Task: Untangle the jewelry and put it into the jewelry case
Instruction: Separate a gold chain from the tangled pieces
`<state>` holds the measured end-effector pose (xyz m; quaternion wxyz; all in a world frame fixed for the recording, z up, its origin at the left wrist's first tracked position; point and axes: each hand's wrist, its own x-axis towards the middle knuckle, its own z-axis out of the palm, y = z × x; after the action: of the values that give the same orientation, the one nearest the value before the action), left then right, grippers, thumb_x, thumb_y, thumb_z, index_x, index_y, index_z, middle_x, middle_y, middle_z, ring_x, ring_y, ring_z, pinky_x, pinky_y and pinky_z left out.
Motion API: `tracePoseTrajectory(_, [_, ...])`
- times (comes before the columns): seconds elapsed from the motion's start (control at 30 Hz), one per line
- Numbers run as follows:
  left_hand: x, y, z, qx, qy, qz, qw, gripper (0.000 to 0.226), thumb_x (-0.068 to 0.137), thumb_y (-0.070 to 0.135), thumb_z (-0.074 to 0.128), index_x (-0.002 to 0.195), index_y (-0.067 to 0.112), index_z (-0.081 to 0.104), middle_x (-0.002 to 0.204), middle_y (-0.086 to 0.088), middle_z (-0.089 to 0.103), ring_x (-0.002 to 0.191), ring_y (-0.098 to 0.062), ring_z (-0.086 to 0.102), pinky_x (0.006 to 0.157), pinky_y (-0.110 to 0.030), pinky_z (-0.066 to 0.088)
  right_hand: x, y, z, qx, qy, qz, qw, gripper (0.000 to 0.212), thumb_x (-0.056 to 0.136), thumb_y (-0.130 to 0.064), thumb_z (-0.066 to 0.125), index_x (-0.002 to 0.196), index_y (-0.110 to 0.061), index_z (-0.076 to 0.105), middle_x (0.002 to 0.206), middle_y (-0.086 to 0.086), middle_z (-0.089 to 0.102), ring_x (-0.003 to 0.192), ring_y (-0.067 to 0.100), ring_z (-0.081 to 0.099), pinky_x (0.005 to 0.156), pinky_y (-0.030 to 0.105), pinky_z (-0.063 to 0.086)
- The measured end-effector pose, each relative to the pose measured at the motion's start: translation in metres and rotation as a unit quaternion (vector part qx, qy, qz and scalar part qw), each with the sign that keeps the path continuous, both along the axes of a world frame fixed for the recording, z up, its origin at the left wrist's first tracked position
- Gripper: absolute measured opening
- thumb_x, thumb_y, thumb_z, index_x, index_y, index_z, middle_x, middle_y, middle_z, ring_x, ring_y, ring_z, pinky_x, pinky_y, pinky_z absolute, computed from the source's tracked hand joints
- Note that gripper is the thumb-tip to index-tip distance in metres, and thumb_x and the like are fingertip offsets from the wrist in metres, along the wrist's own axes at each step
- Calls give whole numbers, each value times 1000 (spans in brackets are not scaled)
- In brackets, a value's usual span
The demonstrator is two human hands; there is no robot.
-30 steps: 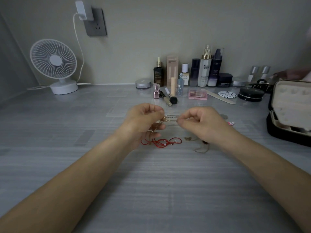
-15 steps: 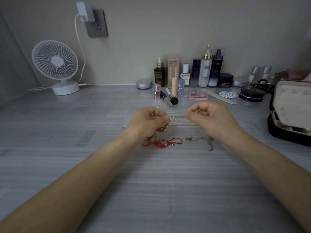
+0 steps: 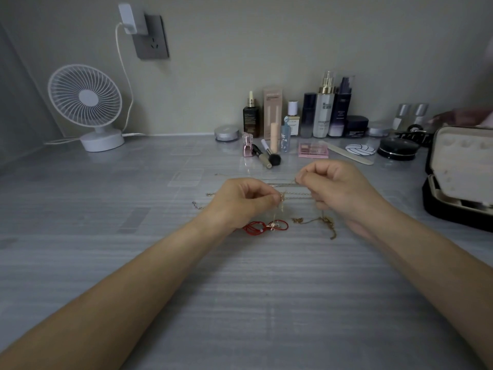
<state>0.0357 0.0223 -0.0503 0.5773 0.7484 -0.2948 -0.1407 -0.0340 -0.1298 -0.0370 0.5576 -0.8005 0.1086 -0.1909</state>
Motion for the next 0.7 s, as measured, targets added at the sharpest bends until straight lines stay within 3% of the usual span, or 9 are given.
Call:
tracePoseTrajectory(0.13, [0,0,0,1,-4,10,1000,13,83,13,67,71,18,66,61,4,55,44,2,43,43,-10,34,-5,1,2,-65,5,49,997,7,76,-23,73,75,-18,68,37,-19,49,37,-6,45,41,5,31])
tracePoseTrajectory(0.33, [2,1,0,2,-5,3,1000,16,81,10,68,68,18,63,63,-1,52,41,1,39,39,-11,32,-4,5,-2,-165,21,69,984,8,78,-18,72,70,-19,68,30,-14,37,33,3,36,41,11,27])
tracePoseTrajectory(0.47, [2,0,-1,9,-13,-1,1000,20,81,6,67,66,18,61,57,4,52,42,1,40,41,-12,34,0,4,-7,-161,51,67,983,14,79,-14,68,67,-19,63,32,-13,34,35,3,27,49,22,29])
tracePoseTrajectory(0.7, [7,2,1,10,-5,14,1000,21,83,0,61,67,14,57,39,13,48,37,1,40,38,-12,33,-3,-3,-1,-154,32,45,987,17,79,-7,64,67,-18,60,31,-12,33,33,4,25,46,22,27])
